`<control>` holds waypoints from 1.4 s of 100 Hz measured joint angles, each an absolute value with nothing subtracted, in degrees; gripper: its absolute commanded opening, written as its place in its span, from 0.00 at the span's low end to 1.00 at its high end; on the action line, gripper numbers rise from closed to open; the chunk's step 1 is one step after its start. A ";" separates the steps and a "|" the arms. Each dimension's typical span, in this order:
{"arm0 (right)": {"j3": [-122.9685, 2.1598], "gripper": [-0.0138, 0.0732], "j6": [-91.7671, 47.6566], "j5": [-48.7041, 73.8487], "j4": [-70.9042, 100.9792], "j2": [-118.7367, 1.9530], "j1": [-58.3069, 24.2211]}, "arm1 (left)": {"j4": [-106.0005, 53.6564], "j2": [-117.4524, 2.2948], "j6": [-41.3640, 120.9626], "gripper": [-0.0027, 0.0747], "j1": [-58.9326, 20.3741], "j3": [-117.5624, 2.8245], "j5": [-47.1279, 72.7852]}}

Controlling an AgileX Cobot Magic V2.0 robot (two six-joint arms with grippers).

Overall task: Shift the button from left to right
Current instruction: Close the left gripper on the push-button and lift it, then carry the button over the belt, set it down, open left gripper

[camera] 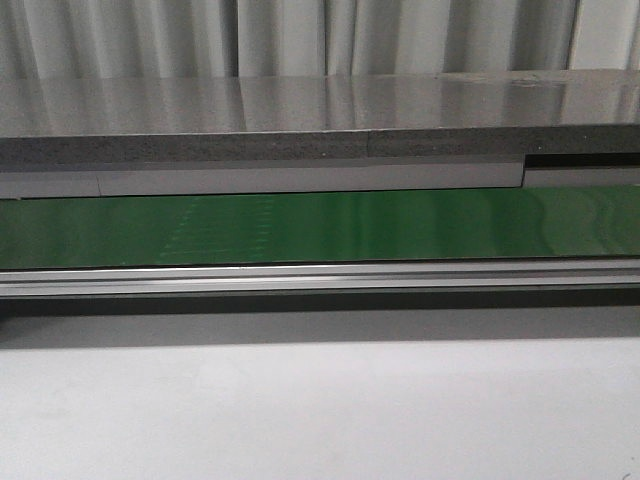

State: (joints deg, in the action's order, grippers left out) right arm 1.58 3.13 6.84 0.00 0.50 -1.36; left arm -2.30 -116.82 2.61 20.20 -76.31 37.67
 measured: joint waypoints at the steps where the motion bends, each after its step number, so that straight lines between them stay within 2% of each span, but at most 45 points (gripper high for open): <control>1: 1.58 0.08 3.13 6.84 0.00 0.50 -1.36 | -2.30 -116.82 2.61 0.64 20.20 -76.31 37.67; 11: 1.58 0.08 3.13 6.84 0.00 0.50 -1.36 | -2.19 -116.82 2.61 0.44 20.20 -76.31 37.67; 23: 1.58 0.08 3.13 6.84 0.00 0.50 -1.36 | -2.28 -116.82 2.61 0.14 20.20 -76.31 37.67; 32: 1.58 0.08 3.13 6.84 0.00 0.50 -1.36 | -2.28 -116.82 2.61 0.01 20.20 -76.31 37.67; 61: 1.58 0.08 3.13 6.84 0.00 0.50 -1.36 | -2.28 -115.13 2.61 0.01 20.20 -76.20 38.18; 92: 1.58 0.08 3.13 6.84 0.00 0.50 -1.36 | -2.73 -103.93 3.03 0.01 19.34 -76.10 38.63; 111: 1.58 0.08 3.13 6.84 0.00 0.53 -1.36 | -3.13 -99.43 4.70 0.01 15.66 -76.10 41.66; 140: 1.58 0.08 3.13 6.84 0.00 0.53 -1.36 | -3.37 -98.90 6.35 0.01 8.76 -75.02 44.48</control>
